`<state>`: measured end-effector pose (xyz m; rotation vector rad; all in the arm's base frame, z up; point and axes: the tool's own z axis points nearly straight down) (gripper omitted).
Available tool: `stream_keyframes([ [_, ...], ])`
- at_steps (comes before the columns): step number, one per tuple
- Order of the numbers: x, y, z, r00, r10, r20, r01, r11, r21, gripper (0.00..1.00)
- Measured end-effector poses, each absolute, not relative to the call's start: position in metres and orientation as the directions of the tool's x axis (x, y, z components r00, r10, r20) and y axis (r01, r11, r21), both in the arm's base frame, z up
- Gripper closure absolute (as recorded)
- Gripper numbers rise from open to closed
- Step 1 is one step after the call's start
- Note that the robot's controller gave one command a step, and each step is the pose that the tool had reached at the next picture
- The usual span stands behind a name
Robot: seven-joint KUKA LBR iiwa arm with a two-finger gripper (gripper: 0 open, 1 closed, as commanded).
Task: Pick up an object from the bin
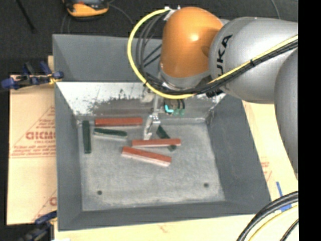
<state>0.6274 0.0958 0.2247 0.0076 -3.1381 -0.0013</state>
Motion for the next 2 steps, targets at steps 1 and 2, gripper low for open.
stream_keyframes([
  [1,0.629,0.095,0.23,-1.0,-0.003,-0.005,-0.003,1.0,0.001,0.0],
  [2,0.631,0.09,0.201,-0.997,-0.079,-0.011,-0.079,0.997,0.0,0.0],
])
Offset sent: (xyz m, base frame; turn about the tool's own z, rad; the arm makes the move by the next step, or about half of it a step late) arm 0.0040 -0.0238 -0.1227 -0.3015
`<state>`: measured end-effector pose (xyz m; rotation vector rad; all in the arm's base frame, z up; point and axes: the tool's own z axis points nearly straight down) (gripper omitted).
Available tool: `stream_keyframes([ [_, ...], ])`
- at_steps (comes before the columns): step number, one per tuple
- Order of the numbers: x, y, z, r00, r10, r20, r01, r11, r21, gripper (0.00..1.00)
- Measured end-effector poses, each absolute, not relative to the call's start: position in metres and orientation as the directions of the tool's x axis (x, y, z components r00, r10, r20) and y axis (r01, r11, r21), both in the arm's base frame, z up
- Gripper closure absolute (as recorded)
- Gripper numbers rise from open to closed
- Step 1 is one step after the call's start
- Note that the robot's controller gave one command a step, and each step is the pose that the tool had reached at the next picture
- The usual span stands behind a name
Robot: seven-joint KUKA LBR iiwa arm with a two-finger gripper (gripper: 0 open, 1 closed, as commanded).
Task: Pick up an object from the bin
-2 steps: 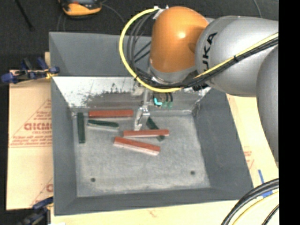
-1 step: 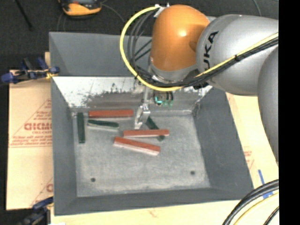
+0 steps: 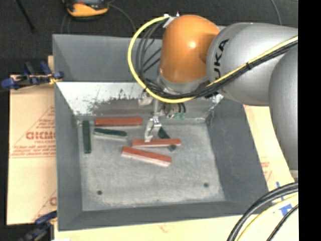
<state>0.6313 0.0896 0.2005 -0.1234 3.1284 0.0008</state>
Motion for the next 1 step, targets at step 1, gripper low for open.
stream_keyframes([
  [1,0.6283,0.0802,0.144,-0.999,-0.051,-0.009,-0.051,0.999,0.001,0.0],
])
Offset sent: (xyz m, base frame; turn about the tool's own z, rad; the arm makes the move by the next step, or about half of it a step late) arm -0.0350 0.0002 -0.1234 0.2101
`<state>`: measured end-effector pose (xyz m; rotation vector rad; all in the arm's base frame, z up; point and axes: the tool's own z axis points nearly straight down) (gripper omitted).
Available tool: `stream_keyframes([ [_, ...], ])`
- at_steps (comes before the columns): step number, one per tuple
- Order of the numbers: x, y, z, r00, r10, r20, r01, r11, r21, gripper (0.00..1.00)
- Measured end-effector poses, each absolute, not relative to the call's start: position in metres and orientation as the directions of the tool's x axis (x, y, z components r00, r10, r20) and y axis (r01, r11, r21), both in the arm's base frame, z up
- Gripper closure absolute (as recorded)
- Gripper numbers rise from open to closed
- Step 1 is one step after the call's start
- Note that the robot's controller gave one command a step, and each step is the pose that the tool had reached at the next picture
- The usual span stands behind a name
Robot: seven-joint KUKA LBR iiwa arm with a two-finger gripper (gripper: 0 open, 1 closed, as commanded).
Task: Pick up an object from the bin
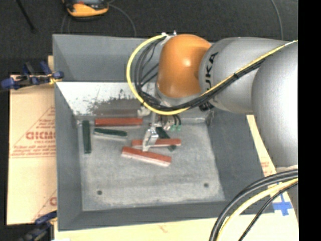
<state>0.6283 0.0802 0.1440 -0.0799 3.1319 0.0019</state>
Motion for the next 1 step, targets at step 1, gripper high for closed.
stream_keyframes([
  [1,0.5979,0.0895,0.082,-0.991,0.131,0.004,0.131,0.991,0.001,1.0],
])
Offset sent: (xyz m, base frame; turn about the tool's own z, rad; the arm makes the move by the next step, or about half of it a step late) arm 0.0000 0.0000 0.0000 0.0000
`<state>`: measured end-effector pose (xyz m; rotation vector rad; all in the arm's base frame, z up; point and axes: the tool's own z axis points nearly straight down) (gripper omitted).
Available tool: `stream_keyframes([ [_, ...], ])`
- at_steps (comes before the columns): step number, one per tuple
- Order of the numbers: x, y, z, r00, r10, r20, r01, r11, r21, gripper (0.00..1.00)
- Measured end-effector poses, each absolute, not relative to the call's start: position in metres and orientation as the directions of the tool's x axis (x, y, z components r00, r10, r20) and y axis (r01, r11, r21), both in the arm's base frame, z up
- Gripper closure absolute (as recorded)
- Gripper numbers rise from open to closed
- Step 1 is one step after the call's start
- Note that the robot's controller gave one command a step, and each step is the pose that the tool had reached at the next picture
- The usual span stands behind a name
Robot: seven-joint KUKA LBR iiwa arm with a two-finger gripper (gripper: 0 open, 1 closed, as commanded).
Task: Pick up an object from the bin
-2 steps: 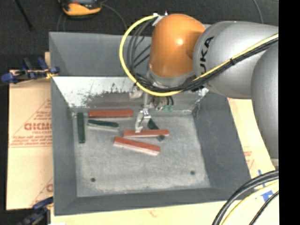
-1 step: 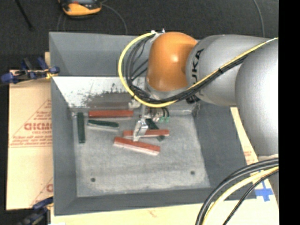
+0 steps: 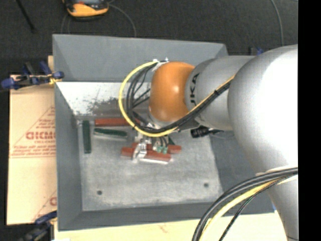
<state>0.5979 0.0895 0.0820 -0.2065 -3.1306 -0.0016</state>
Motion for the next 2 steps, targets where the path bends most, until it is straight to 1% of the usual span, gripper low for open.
stream_keyframes([
  [1,0.598,0.09,0.082,-0.991,0.132,0.004,0.132,0.991,0.001,1.0],
  [2,0.58,0.107,0.218,-0.987,0.16,-0.004,0.16,0.987,0.002,1.0],
])
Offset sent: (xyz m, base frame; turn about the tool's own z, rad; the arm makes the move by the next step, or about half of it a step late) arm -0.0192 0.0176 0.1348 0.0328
